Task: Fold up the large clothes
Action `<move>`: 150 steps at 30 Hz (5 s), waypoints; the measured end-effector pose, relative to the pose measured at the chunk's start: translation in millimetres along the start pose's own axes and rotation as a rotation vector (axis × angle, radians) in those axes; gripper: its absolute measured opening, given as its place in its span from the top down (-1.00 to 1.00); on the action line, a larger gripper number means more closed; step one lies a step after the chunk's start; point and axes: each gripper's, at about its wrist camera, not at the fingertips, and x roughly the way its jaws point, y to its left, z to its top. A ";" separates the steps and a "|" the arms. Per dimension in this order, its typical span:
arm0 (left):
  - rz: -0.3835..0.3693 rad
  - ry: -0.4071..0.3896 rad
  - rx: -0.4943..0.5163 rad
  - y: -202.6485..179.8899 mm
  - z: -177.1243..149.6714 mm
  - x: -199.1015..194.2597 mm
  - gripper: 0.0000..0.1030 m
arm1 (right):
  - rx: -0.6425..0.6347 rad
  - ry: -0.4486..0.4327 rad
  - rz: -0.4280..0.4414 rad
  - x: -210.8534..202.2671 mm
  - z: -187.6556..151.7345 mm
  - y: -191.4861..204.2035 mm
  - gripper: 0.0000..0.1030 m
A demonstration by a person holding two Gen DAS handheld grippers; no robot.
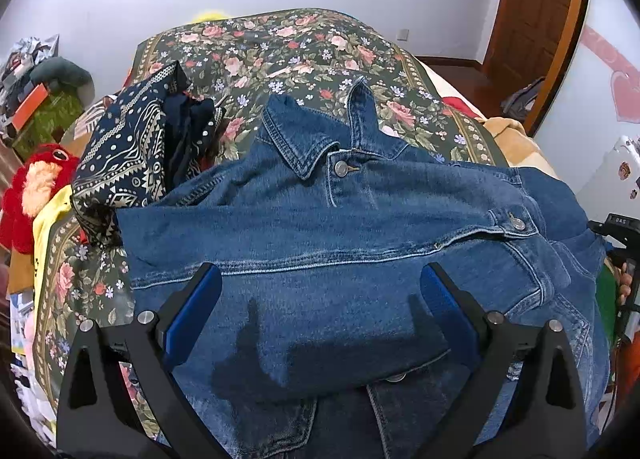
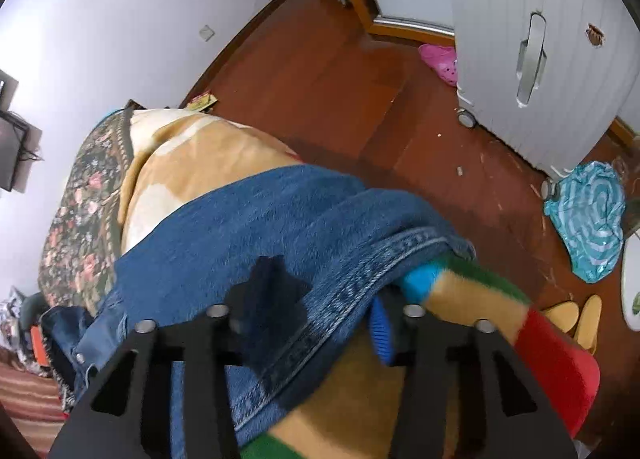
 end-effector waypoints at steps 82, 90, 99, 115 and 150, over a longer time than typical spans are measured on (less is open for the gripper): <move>-0.267 0.136 0.775 -252.4 14.9 57.0 -0.57 | -0.466 -0.025 0.033 -70.8 -76.7 62.6 0.03; -0.326 0.241 0.634 -230.0 33.2 80.4 -0.10 | -0.473 -0.030 0.038 -72.9 -76.1 64.4 0.03; -0.404 0.166 0.381 -174.8 65.6 49.5 0.79 | -0.491 -0.034 0.075 -80.0 -82.4 79.4 0.03; -0.202 -0.136 -0.002 33.3 61.8 -58.1 0.79 | -0.632 -0.026 0.153 -82.1 -119.0 150.3 -0.01; -0.153 -0.167 -0.346 161.1 -42.3 -63.4 0.64 | -0.662 0.091 0.107 -58.7 -142.6 172.4 -0.15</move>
